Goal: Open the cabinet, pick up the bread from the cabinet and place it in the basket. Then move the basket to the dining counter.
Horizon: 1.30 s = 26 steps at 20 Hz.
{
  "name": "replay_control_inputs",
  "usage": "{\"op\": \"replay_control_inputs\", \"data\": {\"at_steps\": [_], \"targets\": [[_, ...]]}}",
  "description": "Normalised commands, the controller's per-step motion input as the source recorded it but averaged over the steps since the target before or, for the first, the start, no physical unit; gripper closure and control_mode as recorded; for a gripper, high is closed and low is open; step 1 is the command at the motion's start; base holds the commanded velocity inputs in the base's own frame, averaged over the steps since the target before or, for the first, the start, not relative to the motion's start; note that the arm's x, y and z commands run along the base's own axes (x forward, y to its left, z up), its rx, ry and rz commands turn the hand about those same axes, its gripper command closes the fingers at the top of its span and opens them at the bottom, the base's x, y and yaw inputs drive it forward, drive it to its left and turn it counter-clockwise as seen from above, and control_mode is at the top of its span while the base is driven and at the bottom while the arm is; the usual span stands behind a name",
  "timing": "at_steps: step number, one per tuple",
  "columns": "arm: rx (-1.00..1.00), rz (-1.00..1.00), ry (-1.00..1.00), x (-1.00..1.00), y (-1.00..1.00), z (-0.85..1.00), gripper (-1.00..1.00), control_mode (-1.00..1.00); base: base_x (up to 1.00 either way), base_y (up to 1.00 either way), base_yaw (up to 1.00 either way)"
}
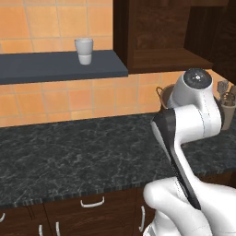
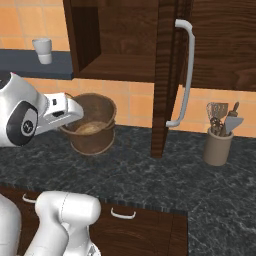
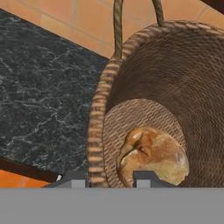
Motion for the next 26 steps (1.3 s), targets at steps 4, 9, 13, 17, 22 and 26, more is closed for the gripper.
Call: {"op": "replay_control_inputs", "data": {"at_steps": [4, 9, 13, 17, 22, 26], "targets": [[0.00, 0.00, 0.00, -0.57, 0.00, 0.18, 1.00, -1.00, 0.00, 0.00, 0.00], [0.00, 0.00, 0.00, -0.25, 0.00, 0.05, 1.00, 1.00, -0.08, 0.00, 0.00], [0.00, 0.00, 0.00, 0.00, 0.00, 0.00, 1.00, 1.00, -0.11, 0.37, 0.34], [0.00, 0.00, 0.00, 0.00, 0.00, 0.00, 1.00, 1.00, 0.00, 0.44, 0.72], [0.00, 0.00, 0.00, 0.00, 0.00, 0.00, 1.00, 1.00, -0.03, 0.37, 0.83], [0.00, 0.00, 0.00, 0.00, 0.00, 0.00, 1.00, 1.00, -0.07, 0.40, 0.89]]}}
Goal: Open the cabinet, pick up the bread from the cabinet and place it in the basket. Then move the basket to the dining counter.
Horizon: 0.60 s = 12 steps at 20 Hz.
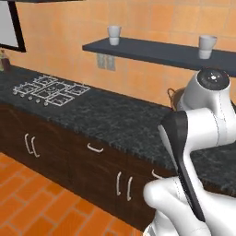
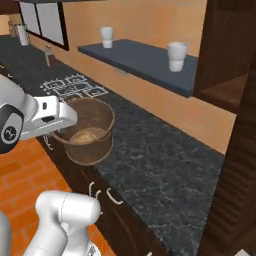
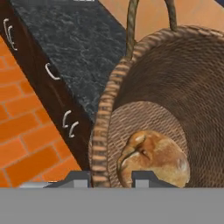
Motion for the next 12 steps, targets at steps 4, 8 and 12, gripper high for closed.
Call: {"op": "replay_control_inputs", "data": {"at_steps": [4, 8, 12], "targets": [[0.00, 0.00, 0.00, 0.00, 0.00, 0.00, 1.00, 1.00, 0.00, 0.32, 0.93], [0.00, 0.00, 0.00, 0.00, 0.00, 0.00, 1.00, 1.00, 0.00, 0.25, 0.94], [0.00, 0.00, 0.00, 0.00, 0.00, 0.00, 1.00, 1.00, 0.00, 0.28, 0.94]]}}
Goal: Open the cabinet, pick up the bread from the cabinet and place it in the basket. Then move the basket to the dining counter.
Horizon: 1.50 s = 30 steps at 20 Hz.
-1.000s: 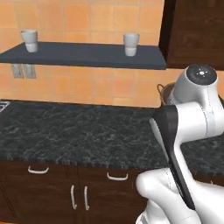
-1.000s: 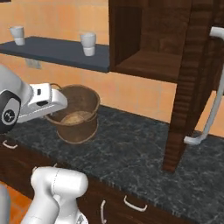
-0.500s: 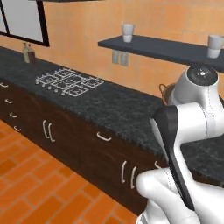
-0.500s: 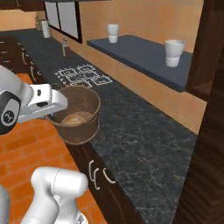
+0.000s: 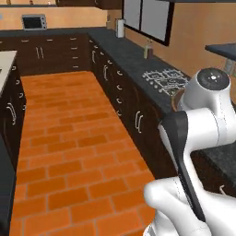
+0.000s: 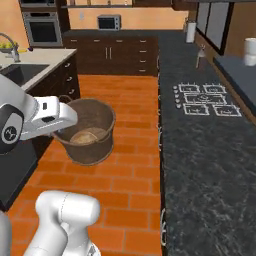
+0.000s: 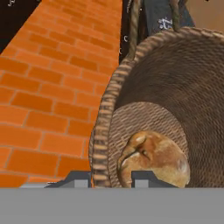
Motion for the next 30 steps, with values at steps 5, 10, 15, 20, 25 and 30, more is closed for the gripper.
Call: {"op": "replay_control_inputs", "data": {"at_steps": [5, 10, 15, 20, 25, 30], "targets": [[0.00, 0.00, 0.00, 0.00, 0.00, 0.00, 1.00, 1.00, 0.11, 0.45, 0.75], [0.00, 0.00, 0.00, 0.00, 0.00, 0.00, 1.00, 1.00, 0.66, 0.93, 0.02], [0.00, 0.00, 0.00, 0.00, 0.00, 0.00, 1.00, 1.00, 0.46, 1.00, -0.13], [0.00, 0.00, 0.00, 0.00, 0.00, 0.00, 1.00, 1.00, -0.04, 1.00, -0.07], [0.00, 0.00, 0.00, 0.00, 0.00, 0.00, 1.00, 1.00, -0.01, 1.00, -0.08], [0.00, 0.00, 0.00, 0.00, 0.00, 0.00, 1.00, 1.00, 0.00, 1.00, -0.09]]}}
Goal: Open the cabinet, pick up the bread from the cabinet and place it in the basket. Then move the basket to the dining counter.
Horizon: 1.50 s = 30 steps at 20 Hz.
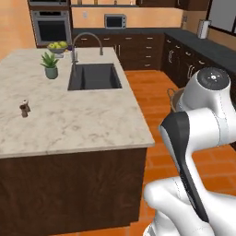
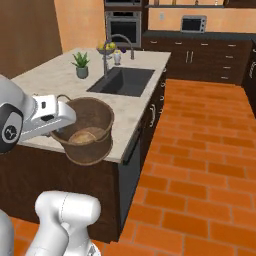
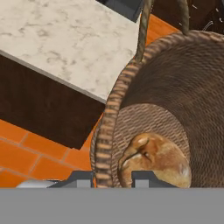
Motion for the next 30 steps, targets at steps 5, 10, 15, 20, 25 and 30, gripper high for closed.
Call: {"op": "replay_control_inputs", "data": {"at_steps": [5, 10, 15, 20, 25, 30], "targets": [[0.00, 0.00, 0.00, 0.00, 0.00, 0.00, 1.00, 1.00, 0.00, 1.00, -0.09], [0.00, 0.00, 0.00, 0.00, 0.00, 0.00, 1.00, 1.00, 0.00, 1.00, -0.10], [0.00, 0.00, 0.00, 0.00, 0.00, 0.00, 1.00, 1.00, 0.00, 1.00, -0.09], [0.00, 0.00, 0.00, 0.00, 0.00, 0.00, 1.00, 1.00, 0.07, 1.00, -0.08], [0.00, 0.00, 0.00, 0.00, 0.00, 0.00, 1.00, 1.00, 0.22, 0.83, -0.03], [0.00, 0.00, 0.00, 0.00, 0.00, 0.00, 1.00, 1.00, 0.54, 0.41, 0.00]]}}
